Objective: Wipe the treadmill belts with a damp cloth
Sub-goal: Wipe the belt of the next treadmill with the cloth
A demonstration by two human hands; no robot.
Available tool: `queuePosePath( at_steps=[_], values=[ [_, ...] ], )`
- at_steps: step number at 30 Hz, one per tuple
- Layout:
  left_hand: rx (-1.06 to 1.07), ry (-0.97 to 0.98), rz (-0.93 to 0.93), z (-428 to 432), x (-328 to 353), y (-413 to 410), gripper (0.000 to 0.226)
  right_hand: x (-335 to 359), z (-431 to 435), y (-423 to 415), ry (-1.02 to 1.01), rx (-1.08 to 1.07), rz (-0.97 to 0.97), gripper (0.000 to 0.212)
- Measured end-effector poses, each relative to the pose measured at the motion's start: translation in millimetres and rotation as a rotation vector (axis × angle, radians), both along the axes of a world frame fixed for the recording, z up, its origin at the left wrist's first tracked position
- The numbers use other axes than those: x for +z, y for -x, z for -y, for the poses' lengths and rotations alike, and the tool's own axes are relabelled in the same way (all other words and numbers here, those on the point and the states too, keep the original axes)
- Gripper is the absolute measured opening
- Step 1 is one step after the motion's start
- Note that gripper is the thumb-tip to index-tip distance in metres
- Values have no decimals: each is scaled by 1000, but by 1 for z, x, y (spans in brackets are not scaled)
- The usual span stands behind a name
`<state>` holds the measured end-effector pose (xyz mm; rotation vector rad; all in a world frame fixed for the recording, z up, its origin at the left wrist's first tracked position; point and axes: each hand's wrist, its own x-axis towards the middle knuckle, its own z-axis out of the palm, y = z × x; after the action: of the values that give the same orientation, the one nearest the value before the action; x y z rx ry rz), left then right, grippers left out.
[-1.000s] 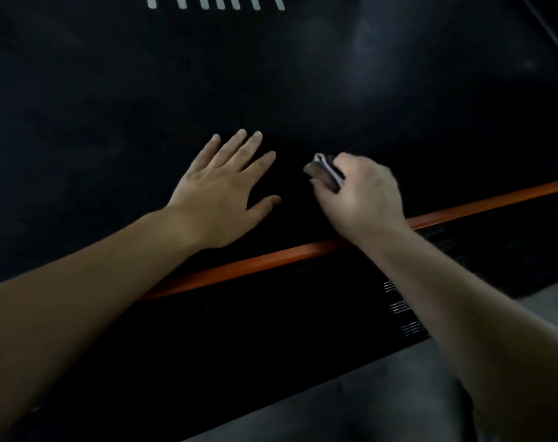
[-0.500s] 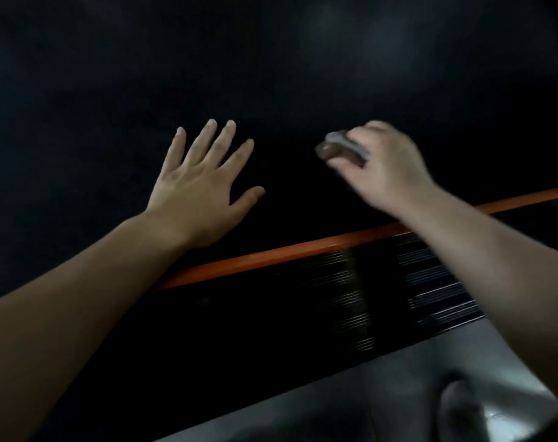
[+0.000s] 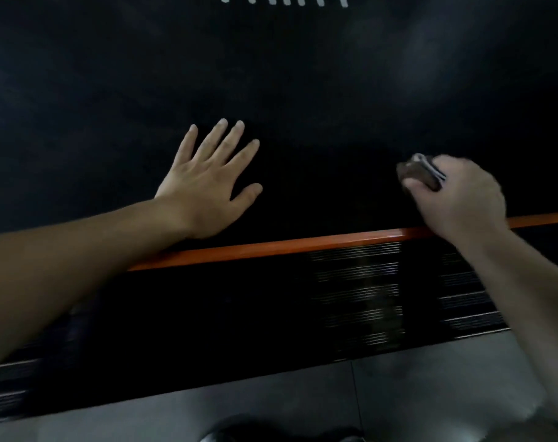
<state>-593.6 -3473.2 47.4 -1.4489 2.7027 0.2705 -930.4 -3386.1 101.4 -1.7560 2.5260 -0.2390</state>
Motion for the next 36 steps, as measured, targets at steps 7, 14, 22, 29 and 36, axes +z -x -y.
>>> queuePosePath(
  at_steps=[7, 14, 22, 29, 36],
  values=[
    [41, -2, 29, -3, 6, 5, 77, -10, 4, -116, 0, 294, 190, 29],
    [70, -1, 21, -7, 12, 8, 73, -6, 27, -47, -27, 90, 160, 31],
    [5, -37, -50, -4, 14, -6, 69, -16, 18, -131, 6, 280, 264, 33],
    [65, -38, 37, -13, 11, -109, 77, -19, 49, -141, 130, 45, 134, 30],
    [229, -60, 86, -10, 12, -172, 84, -29, 57, -218, 75, 420, 252, 40]
  ],
)
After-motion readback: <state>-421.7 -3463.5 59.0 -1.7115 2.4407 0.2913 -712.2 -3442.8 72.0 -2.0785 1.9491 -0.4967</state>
